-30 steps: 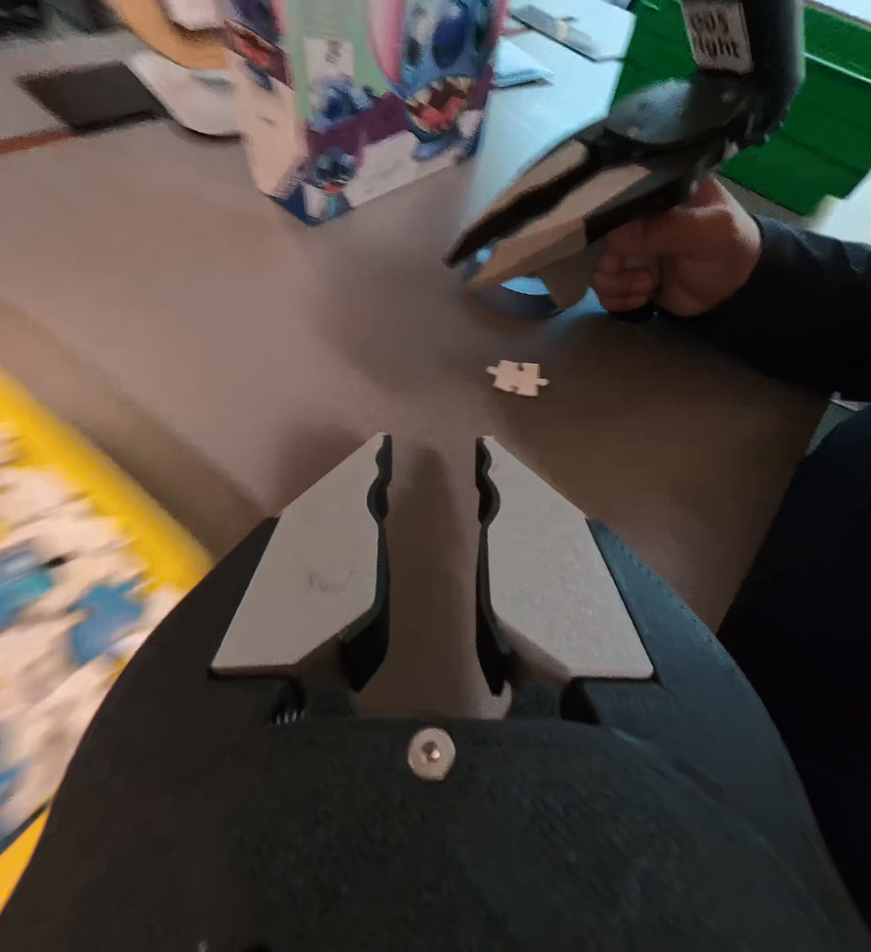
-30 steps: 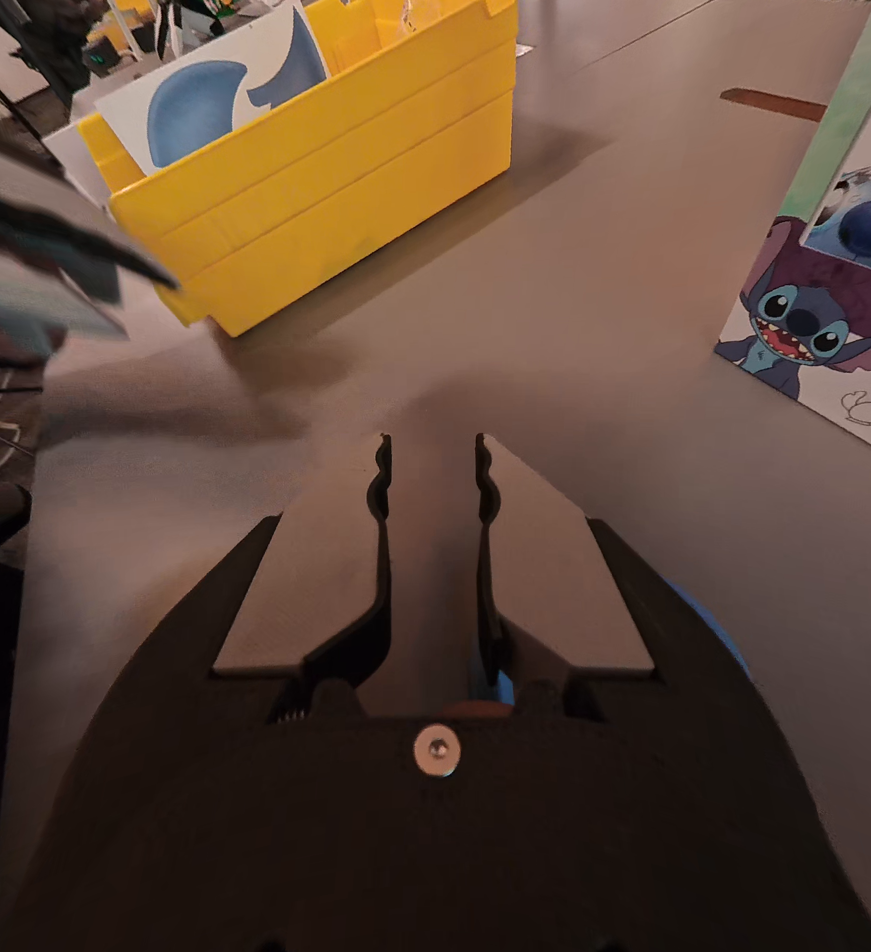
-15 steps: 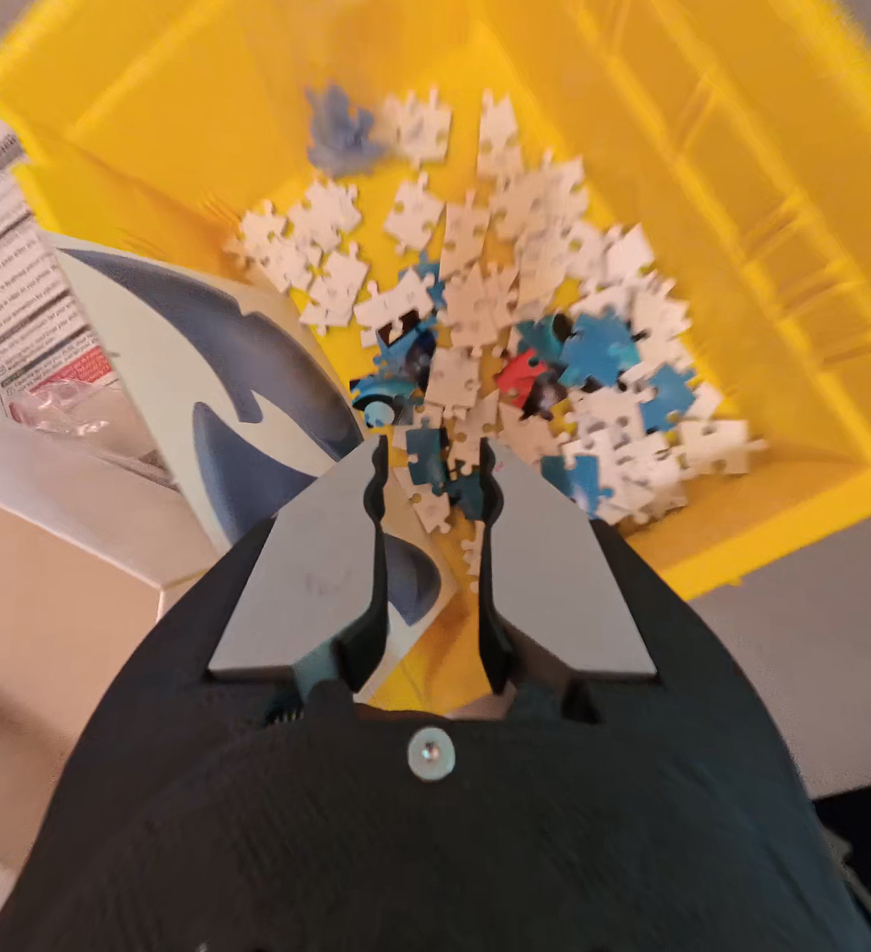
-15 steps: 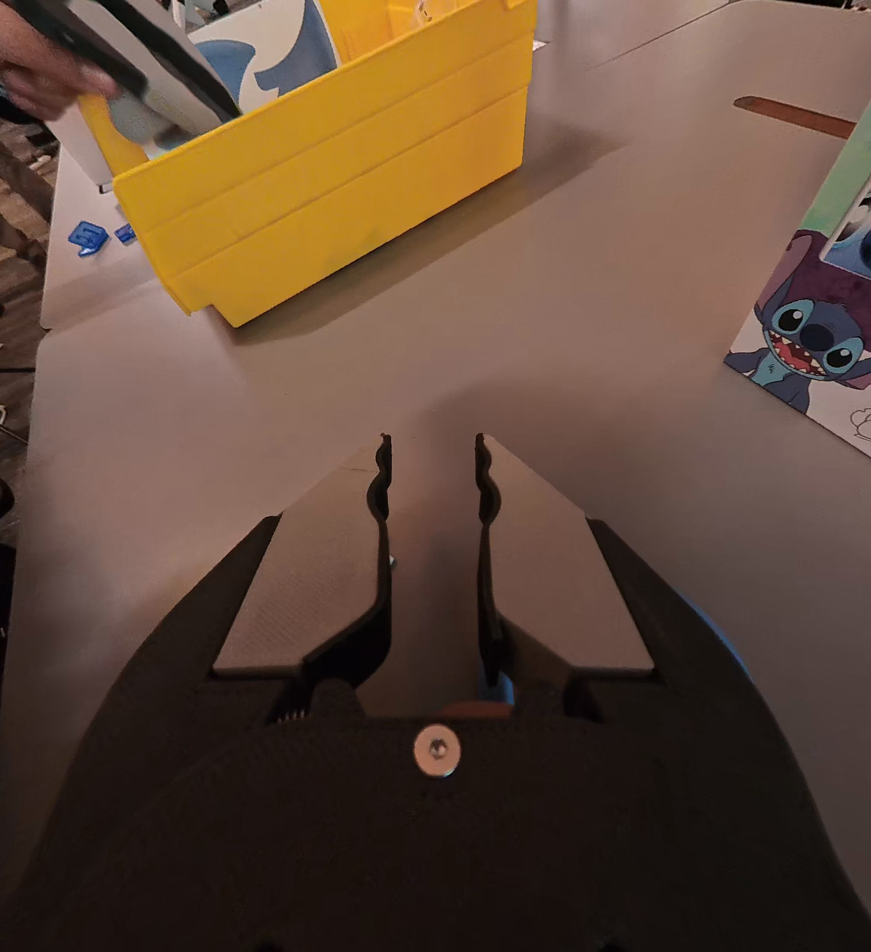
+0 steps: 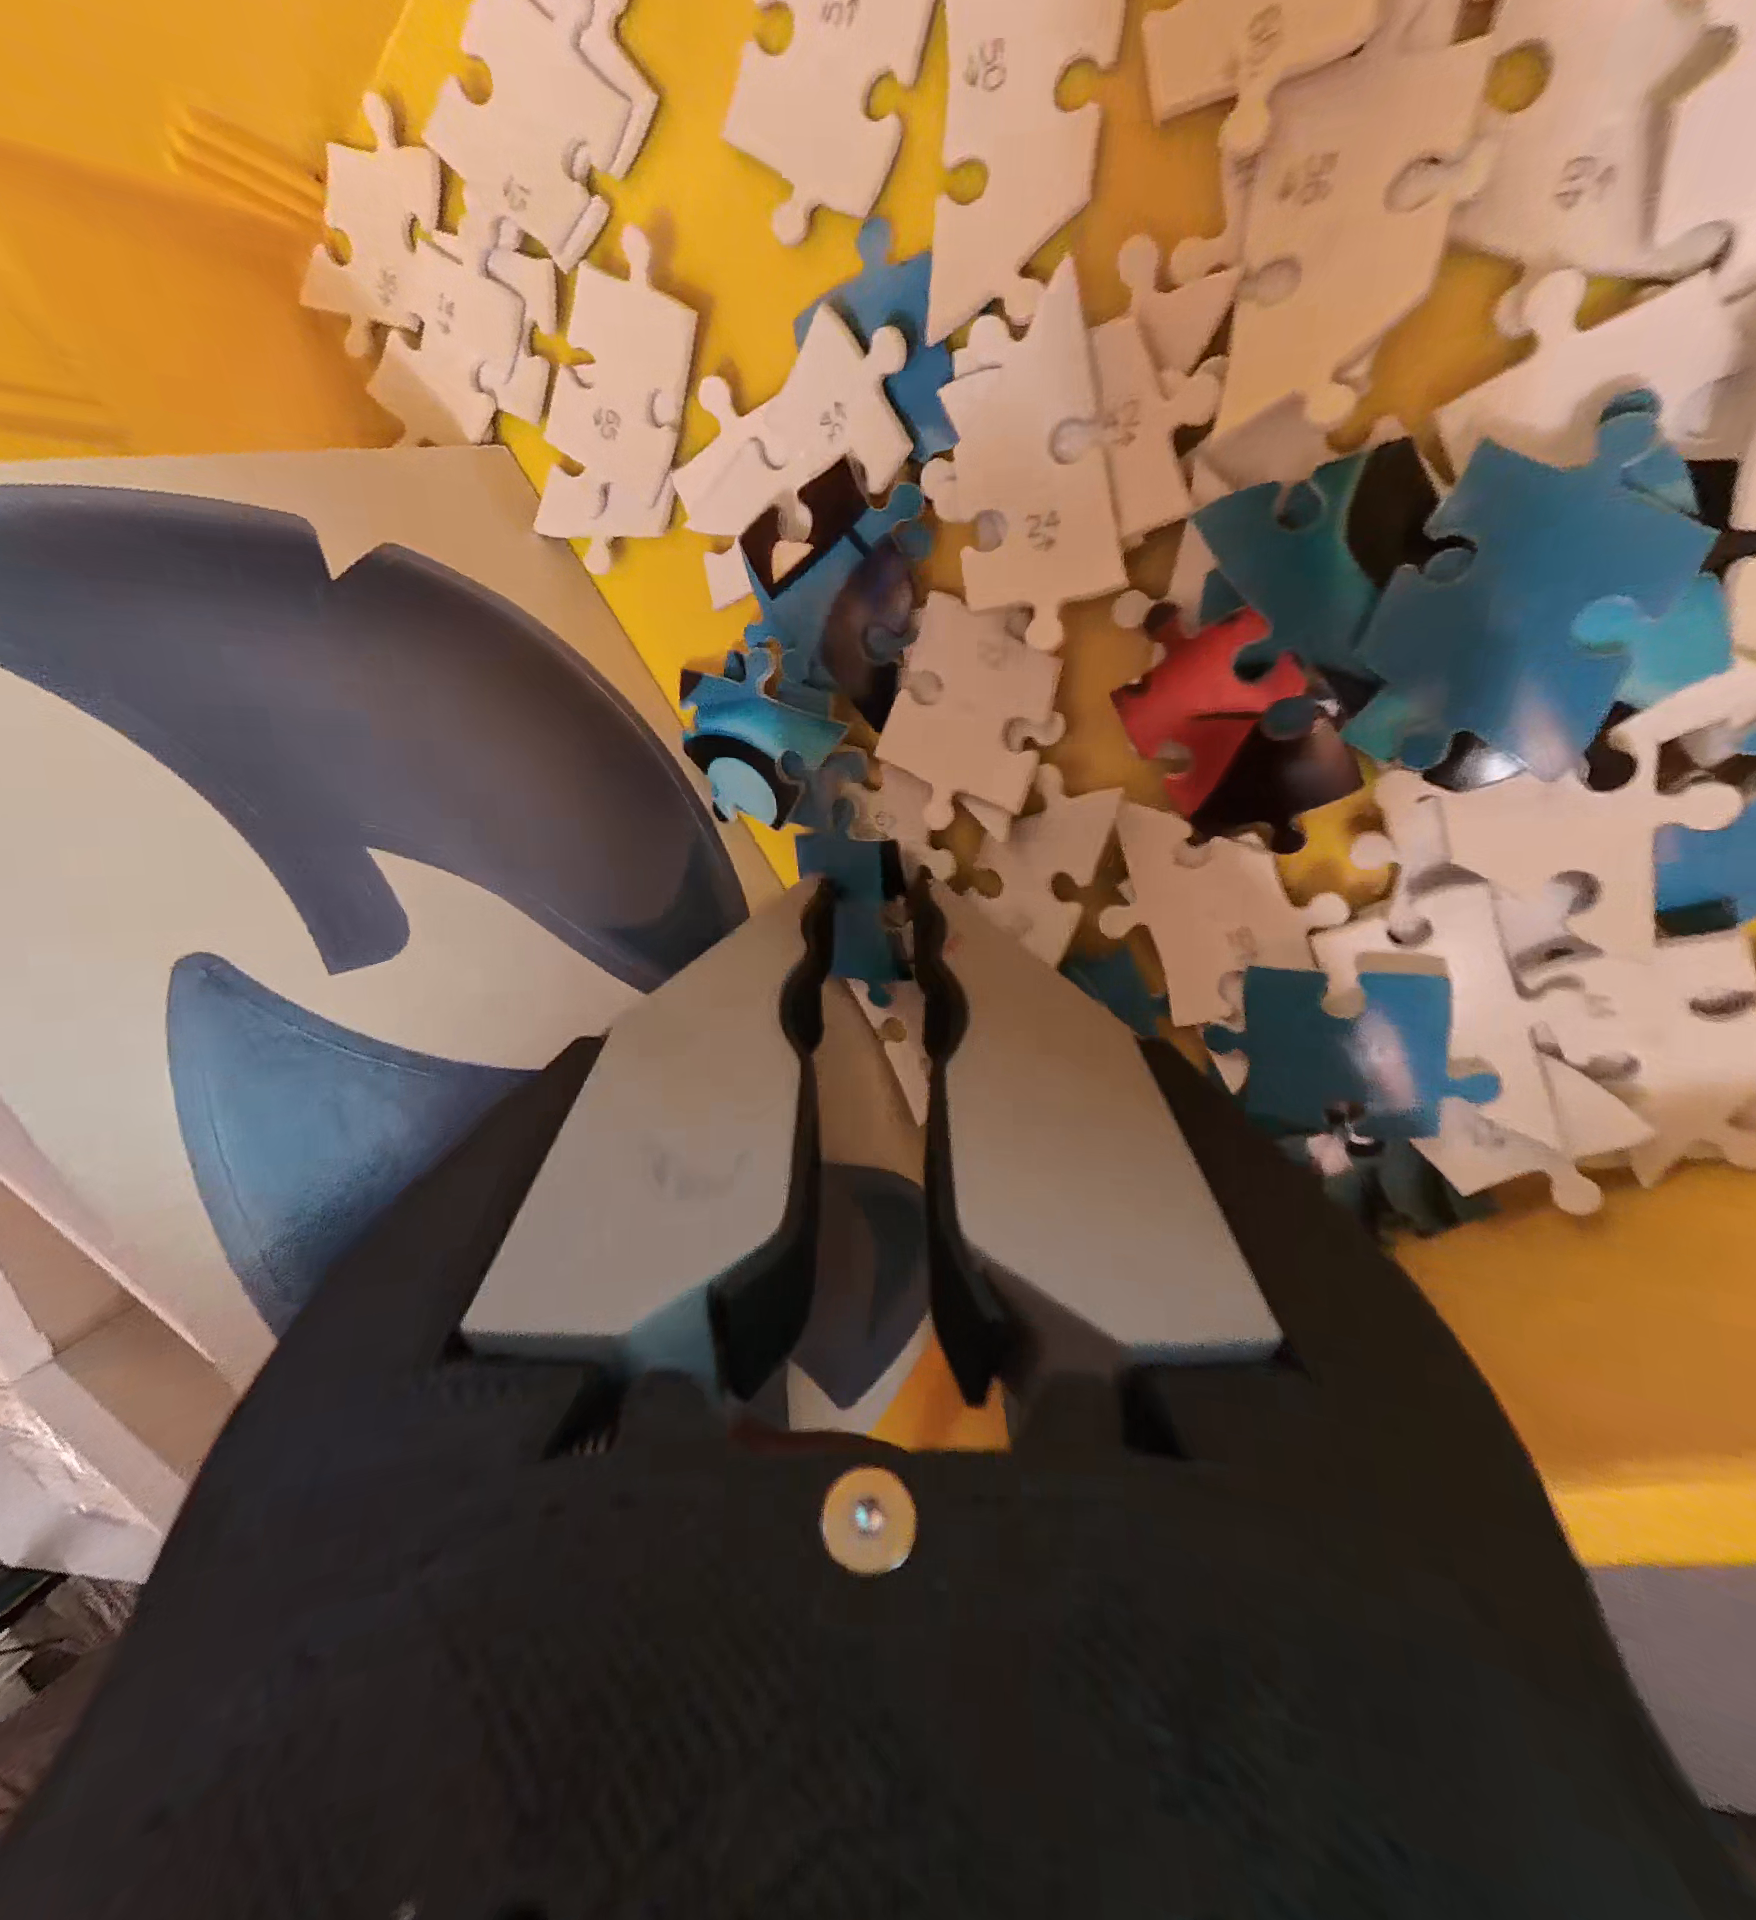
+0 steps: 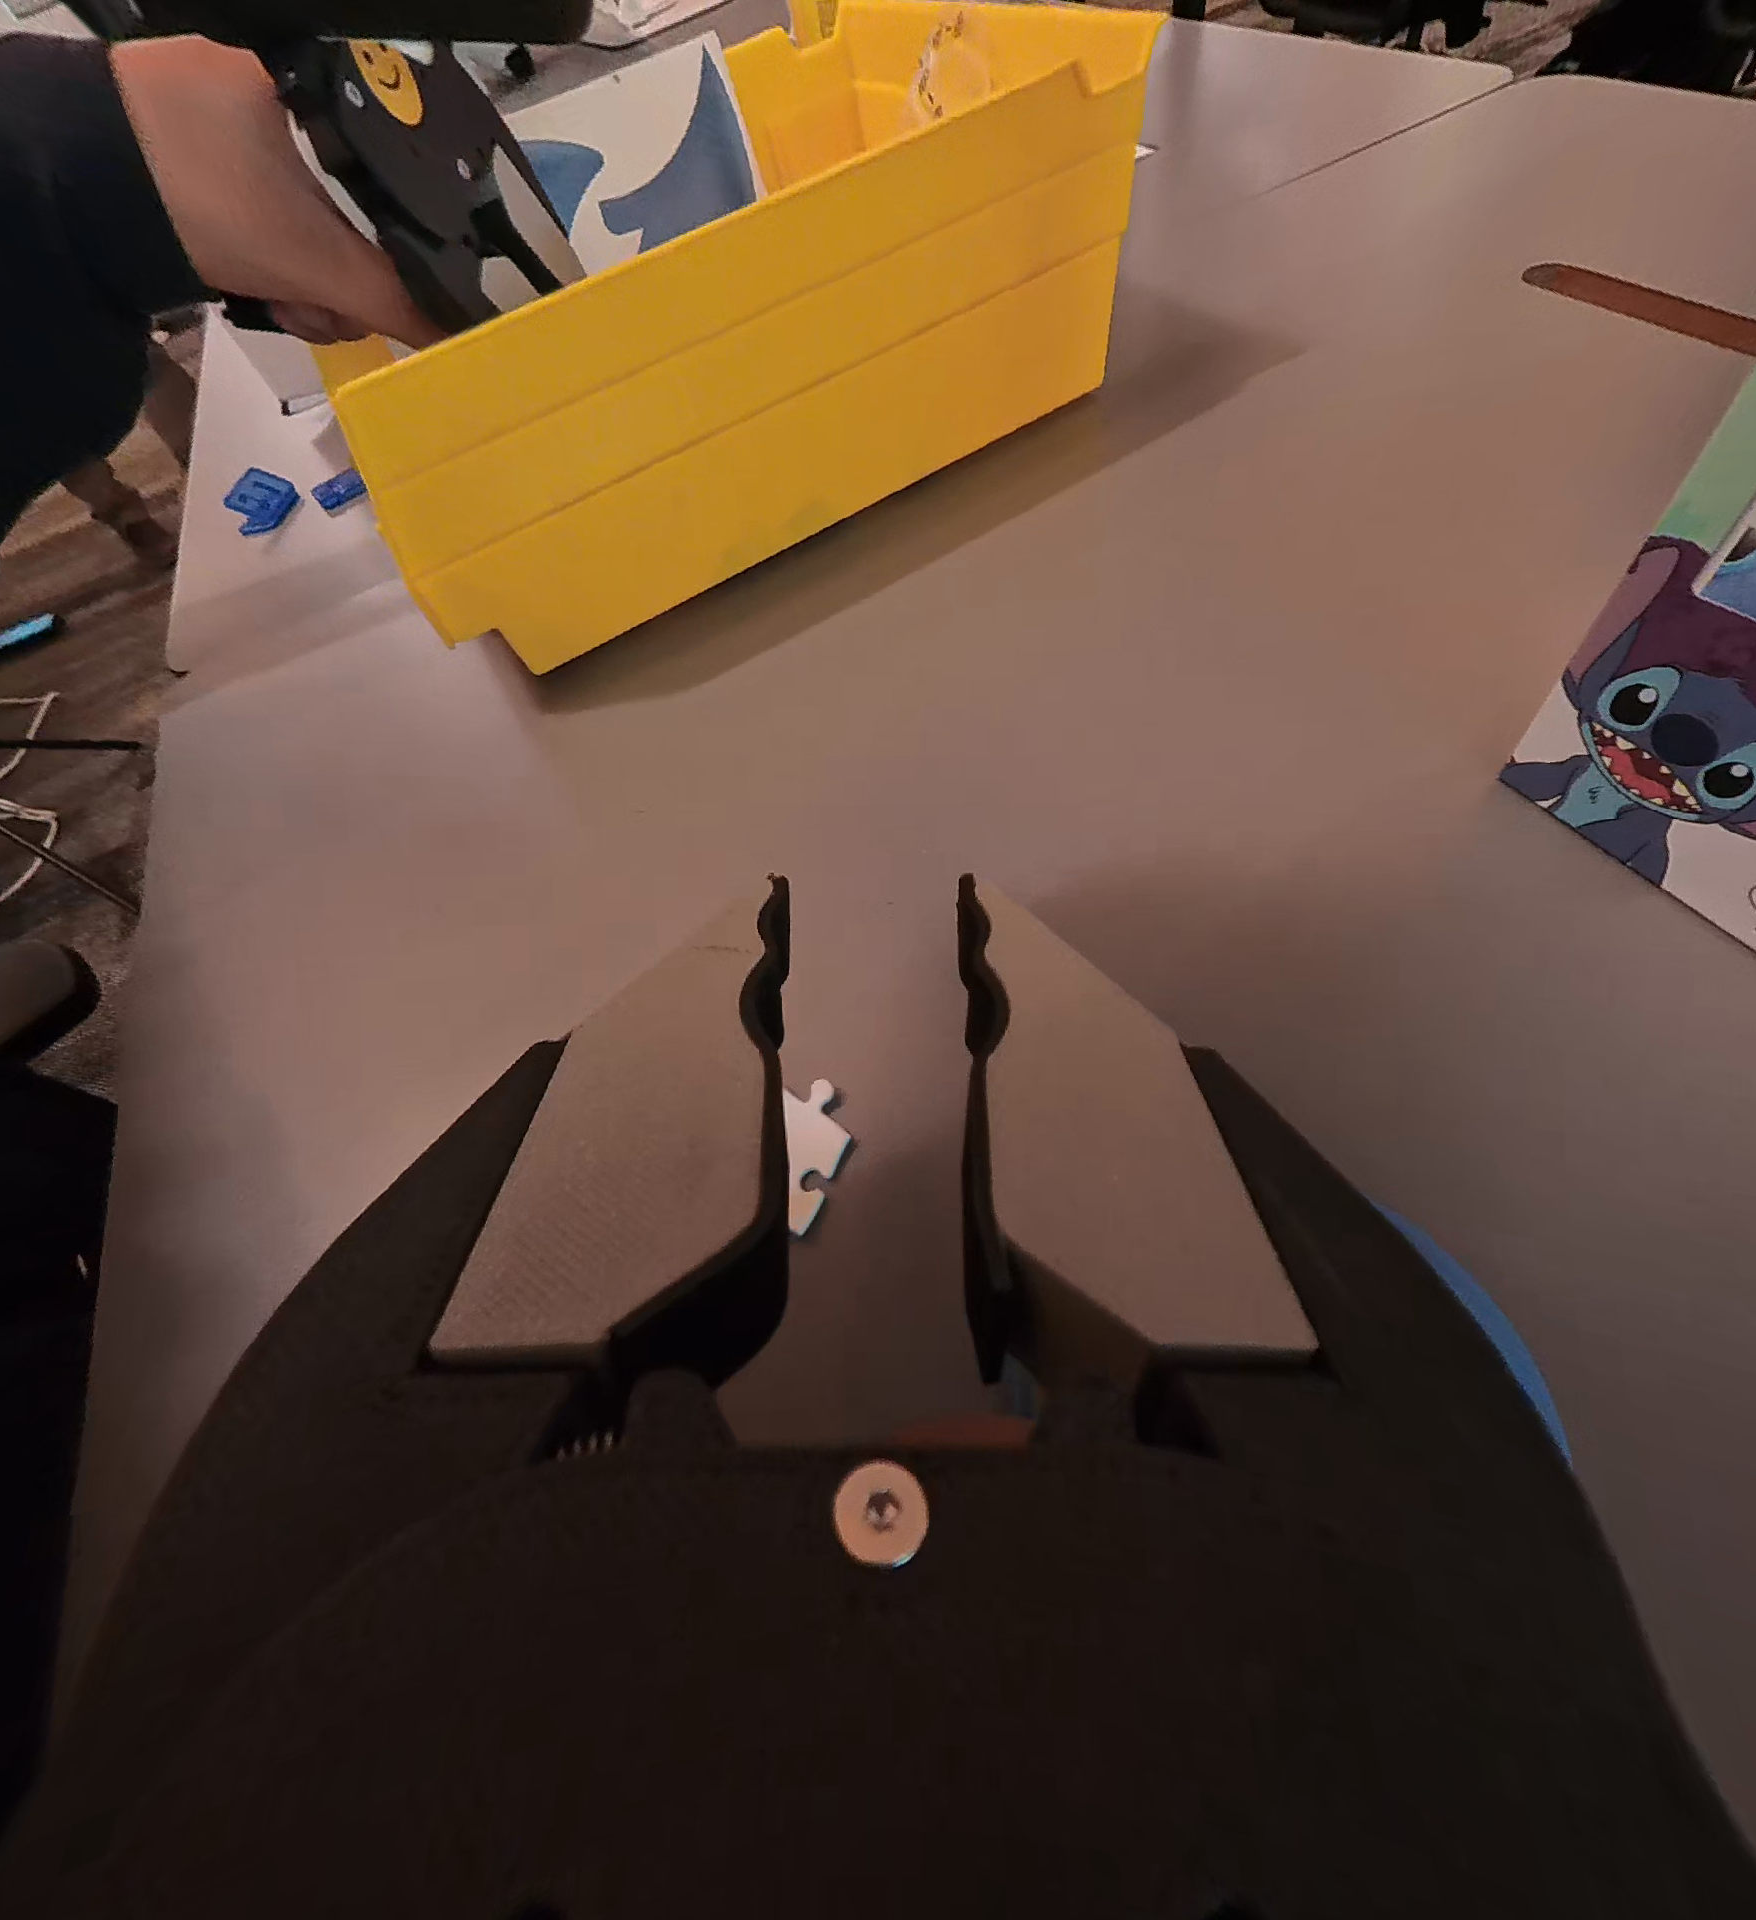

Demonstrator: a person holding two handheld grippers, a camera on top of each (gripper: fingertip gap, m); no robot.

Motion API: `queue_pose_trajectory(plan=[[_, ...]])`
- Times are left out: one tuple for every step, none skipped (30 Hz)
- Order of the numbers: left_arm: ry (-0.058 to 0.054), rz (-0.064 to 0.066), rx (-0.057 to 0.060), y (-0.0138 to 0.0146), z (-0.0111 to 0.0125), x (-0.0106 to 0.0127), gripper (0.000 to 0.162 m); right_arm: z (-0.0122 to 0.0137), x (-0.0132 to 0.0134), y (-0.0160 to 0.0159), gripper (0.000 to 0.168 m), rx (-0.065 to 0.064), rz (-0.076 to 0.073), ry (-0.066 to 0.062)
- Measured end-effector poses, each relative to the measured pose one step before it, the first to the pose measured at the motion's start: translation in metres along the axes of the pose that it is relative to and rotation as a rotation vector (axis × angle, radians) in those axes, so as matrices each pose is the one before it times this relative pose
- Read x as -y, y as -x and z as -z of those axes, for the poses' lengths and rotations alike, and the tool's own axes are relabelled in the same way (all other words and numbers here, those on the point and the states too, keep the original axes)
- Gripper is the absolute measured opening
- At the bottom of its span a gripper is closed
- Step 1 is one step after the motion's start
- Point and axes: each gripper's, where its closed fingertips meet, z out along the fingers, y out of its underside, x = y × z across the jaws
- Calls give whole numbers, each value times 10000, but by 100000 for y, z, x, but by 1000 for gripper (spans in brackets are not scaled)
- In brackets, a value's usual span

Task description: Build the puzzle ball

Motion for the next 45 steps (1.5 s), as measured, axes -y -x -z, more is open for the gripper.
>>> queue_pose_trajectory(plan=[[22, 21, -4, 33, 15, -30, 12, 65, 98, 107, 28, 2, 46, -31], [-28, -4, 9, 26, 71, 1, 11, 60, 80, 124, 28, 10, 44, -23], [-89, 22, -4, 31, 183, 53, 7, 42, 64, 117, 28, 15, 41, -18], [-95, 70, 16, 144, 270, 27, 5, 50, 57, 120, 28, 13, 40, -15], [-105, 102, -24, 136, 338, 29, 3, 49, 51, 122, 28, 19, 41, -7], [-152, 110, -75, 109, 370, 85, 1, 42, 33, 147, 28, 25, 45, -2], [-196, 139, -82, 135, 397, 123, 0, 46, 38, 142, 28, 15, 54, 0], [-203, 183, -86, 171, 407, 130, 0, 63, 63, 137, 28, 0, 66, -13], [-225, 206, -103, 164, 431, 145, 0, 76, 94, 119, 28, -10, 74, -25], [-319, 243, -113, 171, 482, 268, 0, 83, 107, 125, 28, -12, 73, -29], [-443, 306, -208, 55, 582, 431, 0, 89, 112, 99, 28, -17, 69, -32], [-539, 369, -522, -398, 673, 583, 0, 77, 95, 89, 28, -20, 62, -28], [-659, 461, -825, -819, 781, 758, 0, 74, 97, 86, 28, -12, 52, -25], [-699, 473, -790, -781, 794, 853, 0, 68, 112, 91, 28, -3, 42, -34], [-592, 402, -622, -593, 697, 702, 0, 53, 82, 101, 28, 7, 33, -29], [-419, 273, -495, -500, 580, 467, 0, 35, 53, 114, 28, 13, 32, -16], [-262, 196, -406, -458, 434, 239, 0, 24, 23, 85, 28, 4, 34, -2], [-145, 162, -287, -367, 288, 89, 0, 23, 8, 86, 27, 6, 34, 2], [-72, 89, -200, -317, 183, -5, 0, 18, 11, 76, 28, 11, 28, 4], [-15, 38, -137, -271, 92, -56, 0, 21, 16, 87, 27, 13, 26, -2], [8, 11, -61, -183, 15, -64, 0, 21, 10, 67, 27, 3, 24, -5], [53, -20, 0, -83, -48, -90, 0, 27, 34, 47, 27, -3, 22, -8], [99, -33, -8, -97, -112, -144, 0, 19, 25, 33, 27, 0, 18, -5], [82, -20, -15, -82, -164, -80, 0, 30, 48, 44, 27, 1, 17, -10], [90, -6, -7, -51, -199, -80, 0, 27, 46, 36, 27, -8, 19, -18], [143, -26, 24, -5, -256, -140, 0, 29, 42, 36, 27, -7, 20, -15], [153, -53, 100, 112, -283, -140, 0, 9, 21, 18, 27, -6, 15, -6], [215, -59, 101, 117, -372, -215, 0, 8, 5, 30, 27, 0, 8, -1], [318, -84, 8, -51, -507, -372, 0, -15, -12, 39, 27, 10, 4, 4], [415, -105, -28, -145, -679, -509, 0, -10, -5, 47, 27, 15, 4, 6], [450, -134, 87, 26, -772, -553, 0, -12, -19, 46, 27, 10, 12, 8], [496, -156, 212, 214, -791, -610, 0, -18, -21, 31, 27, -3, 19, 11], [482, -169, 316, 404, -717, -576, 0, 6, -1, 20, 27, -7, 19, 5], [365, -139, 363, 493, -576, -397, 0, 18, 30, 1, 27, -12, 17, -7], [294, -116, 290, 421, -446, -310, 0, 26, 21, -13, 27, -14, 13, -10], [170, -86, 267, 446, -252, -133, 0, 31, 30, -21, 27, -14, 5, -9], [71, -33, 217, 430, -115, 1, 1, 25, 10, -24, 27, -9, -3, -8], [40, 4, 128, 331, -60, 27, 5, 34, 3, -21, 27, -4, -7, -4], [2, 45, 91, 278, 5, 85, 14, 33, -10, -21, 27, -2, -5, -1], [-14, 57, 144, 352, 71, 99, 23, 27, -11, -18, 27, -4, -3, 1], [-19, -4, 235, 476, 165, 111, 26, 24, -5, -17, 27, -2, 0, -3], [-76, -60, 333, 636, 255, 199, 27, 13, -11, -11, 27, -3, -3, -4], [-117, -56, 392, 751, 316, 294, 26, 7, -2, 5, 27, 6, -5, 0], [-125, -58, 404, 812, 318, 368, 26, 0, -1, 15, 27, 8, -5, 1], [-108, -156, 361, 698, 226, 420, 26, -14, 5, 31, 27, 11, -2, 0]])
